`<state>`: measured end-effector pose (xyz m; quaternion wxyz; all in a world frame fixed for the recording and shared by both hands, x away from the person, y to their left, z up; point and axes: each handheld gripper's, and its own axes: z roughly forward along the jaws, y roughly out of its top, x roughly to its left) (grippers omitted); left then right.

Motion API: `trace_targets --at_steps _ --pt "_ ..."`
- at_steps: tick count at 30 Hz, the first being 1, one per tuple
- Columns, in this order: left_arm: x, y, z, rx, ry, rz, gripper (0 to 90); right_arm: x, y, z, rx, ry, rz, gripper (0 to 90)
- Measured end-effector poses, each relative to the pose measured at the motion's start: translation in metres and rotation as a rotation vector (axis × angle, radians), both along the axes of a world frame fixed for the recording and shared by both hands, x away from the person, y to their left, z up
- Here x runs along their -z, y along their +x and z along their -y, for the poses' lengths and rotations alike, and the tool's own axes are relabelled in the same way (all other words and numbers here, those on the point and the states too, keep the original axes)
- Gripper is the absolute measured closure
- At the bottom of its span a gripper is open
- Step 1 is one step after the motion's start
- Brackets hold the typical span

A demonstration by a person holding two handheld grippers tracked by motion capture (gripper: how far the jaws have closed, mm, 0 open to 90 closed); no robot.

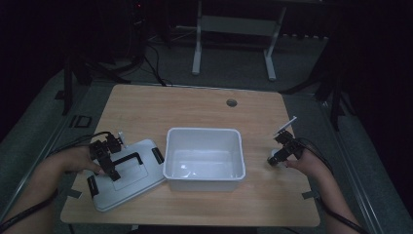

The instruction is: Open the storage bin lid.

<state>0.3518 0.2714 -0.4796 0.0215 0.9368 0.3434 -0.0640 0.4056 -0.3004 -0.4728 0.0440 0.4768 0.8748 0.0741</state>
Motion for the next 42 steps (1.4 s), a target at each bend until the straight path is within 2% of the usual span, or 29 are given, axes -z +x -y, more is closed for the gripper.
trace_targets --at_steps 3,5,9,11,16,23,28,32,39,42 --pt "0.002 0.0 0.002 0.007 -0.006 -0.004 14.6 0.002 0.004 -0.001 -0.002 0.009 -0.013 21.2" --pt "0.003 0.001 0.002 0.01 -0.004 -0.007 14.8 0.004 0.007 -0.001 0.002 0.004 -0.018 21.5" --pt "0.003 0.001 0.002 0.01 -0.005 -0.008 14.9 0.007 0.012 -0.004 0.008 -0.014 -0.018 23.4" --pt "0.004 0.001 0.002 0.011 -0.004 -0.008 14.8 0.008 0.015 -0.006 -0.007 -0.036 -0.018 28.3" --pt "0.004 0.002 0.0 0.002 -0.012 -0.01 16.0 0.012 0.02 -0.012 -0.044 -0.077 -0.043 34.0" --pt "0.005 0.001 -0.003 0.0 -0.003 -0.01 16.1 0.013 0.026 -0.017 -0.039 -0.092 -0.062 39.0" --pt "0.006 0.0 -0.001 0.01 -0.001 -0.012 16.1 0.014 0.026 -0.017 -0.036 -0.097 -0.076 39.0" --pt "0.006 -0.001 0.001 0.017 0.003 -0.009 16.0 0.015 0.025 -0.016 -0.027 -0.083 -0.077 38.6" --pt "0.008 -0.001 0.001 0.016 0.004 -0.014 16.0 0.017 0.024 -0.013 -0.032 -0.102 -0.089 38.7" --pt "0.009 -0.001 0.003 0.019 0.004 -0.015 16.1 0.017 0.025 -0.012 -0.027 -0.101 -0.079 48.9"
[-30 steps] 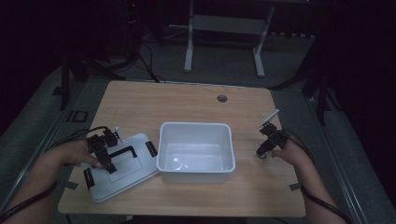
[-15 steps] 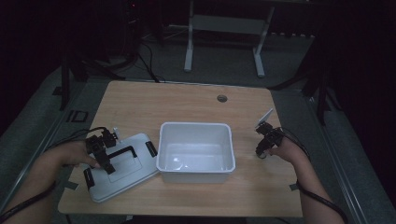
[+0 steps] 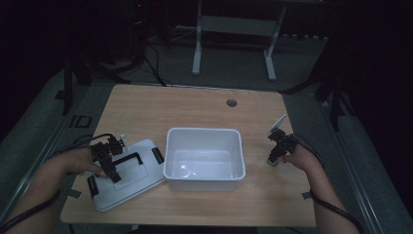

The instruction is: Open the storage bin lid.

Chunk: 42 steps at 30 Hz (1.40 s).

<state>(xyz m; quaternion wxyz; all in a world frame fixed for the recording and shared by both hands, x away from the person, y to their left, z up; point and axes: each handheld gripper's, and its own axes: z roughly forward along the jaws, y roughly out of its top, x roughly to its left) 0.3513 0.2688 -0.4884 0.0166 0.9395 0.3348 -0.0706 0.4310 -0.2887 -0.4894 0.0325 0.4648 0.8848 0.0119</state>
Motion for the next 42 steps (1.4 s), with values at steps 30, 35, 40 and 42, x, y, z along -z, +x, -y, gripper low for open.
trace_targets --at_steps 30,35,40,42 --pt "-0.007 0.0 0.002 0.014 0.008 0.008 16.4 -0.033 -0.04 -0.014 -0.46 -0.001 -0.022 50.0" --pt "-0.008 -0.001 0.003 0.019 0.011 0.014 16.3 -0.037 -0.047 -0.017 -0.517 -0.004 -0.031 50.0" --pt "-0.006 -0.001 0.003 0.018 0.01 0.009 16.4 -0.042 -0.054 -0.022 -0.576 -0.033 -0.043 50.0" --pt "-0.006 -0.001 0.003 0.025 0.016 0.01 16.4 -0.046 -0.057 -0.024 -0.594 -0.023 -0.049 50.1"
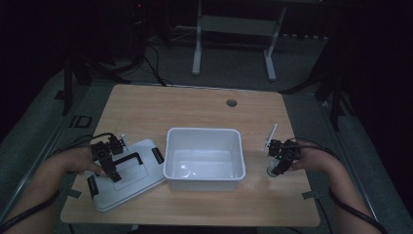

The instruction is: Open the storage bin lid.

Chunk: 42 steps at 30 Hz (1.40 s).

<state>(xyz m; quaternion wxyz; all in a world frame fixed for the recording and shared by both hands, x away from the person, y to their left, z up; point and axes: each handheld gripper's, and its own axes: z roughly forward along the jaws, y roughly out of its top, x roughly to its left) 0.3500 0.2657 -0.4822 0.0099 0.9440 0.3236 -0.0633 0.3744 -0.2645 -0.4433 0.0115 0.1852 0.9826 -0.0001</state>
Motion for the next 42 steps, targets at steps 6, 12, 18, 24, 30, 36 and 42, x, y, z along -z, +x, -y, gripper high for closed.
trace_targets --at_steps 6,12,18,24,30,36,42 --pt "-0.002 -0.001 0.0 0.002 0.002 0.005 16.5 -0.017 -0.006 -0.007 -0.051 -0.009 -0.001 50.1" --pt "-0.002 -0.001 0.001 0.002 0.002 0.003 16.5 -0.037 -0.012 -0.017 -0.086 -0.014 0.015 50.0" --pt "-0.002 -0.001 0.003 0.007 0.004 -0.002 16.5 -0.051 -0.016 -0.028 -0.106 -0.025 0.017 50.1" --pt "-0.005 0.0 0.005 0.011 0.004 0.001 16.5 -0.068 -0.018 -0.038 -0.092 0.014 0.021 50.1" --pt "-0.008 0.0 0.005 0.011 -0.001 0.007 16.5 -0.085 -0.017 -0.049 -0.108 -0.008 0.045 50.1" --pt "-0.006 -0.001 0.006 0.014 -0.001 0.007 16.5 -0.105 -0.018 -0.063 -0.141 -0.009 0.067 50.1" --pt "-0.007 0.0 0.007 0.02 0.0 0.007 16.5 -0.12 -0.022 -0.08 -0.189 -0.012 0.075 50.1"
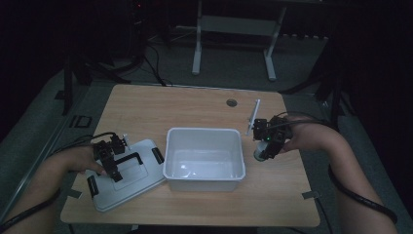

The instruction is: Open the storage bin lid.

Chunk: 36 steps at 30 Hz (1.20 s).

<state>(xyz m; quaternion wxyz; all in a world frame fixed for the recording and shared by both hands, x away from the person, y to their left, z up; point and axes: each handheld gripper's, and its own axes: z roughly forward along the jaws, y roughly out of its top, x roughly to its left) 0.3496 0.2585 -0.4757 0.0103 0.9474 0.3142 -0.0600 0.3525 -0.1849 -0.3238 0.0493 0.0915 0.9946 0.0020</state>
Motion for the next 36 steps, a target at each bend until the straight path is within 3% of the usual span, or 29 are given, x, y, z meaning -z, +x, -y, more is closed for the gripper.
trace_targets --at_steps 4,8,19,29,36 --pt "-0.003 -0.001 -0.001 -0.004 -0.013 0.011 16.5 -0.008 -0.004 -0.012 -0.036 0.018 0.003 50.1" --pt "-0.002 -0.002 -0.003 -0.003 0.002 0.008 16.5 -0.012 -0.005 -0.024 -0.05 0.017 0.011 50.1" --pt "-0.002 -0.001 -0.002 0.005 0.003 0.008 16.4 -0.01 -0.002 -0.058 -0.097 0.017 0.013 50.1" --pt "-0.003 -0.003 -0.002 0.01 -0.001 0.014 16.5 0.011 0.001 -0.085 -0.129 0.001 0.01 50.1" --pt "-0.003 -0.003 -0.002 0.015 -0.003 0.017 16.5 0.036 0.007 -0.094 -0.136 0.004 -0.028 50.1"
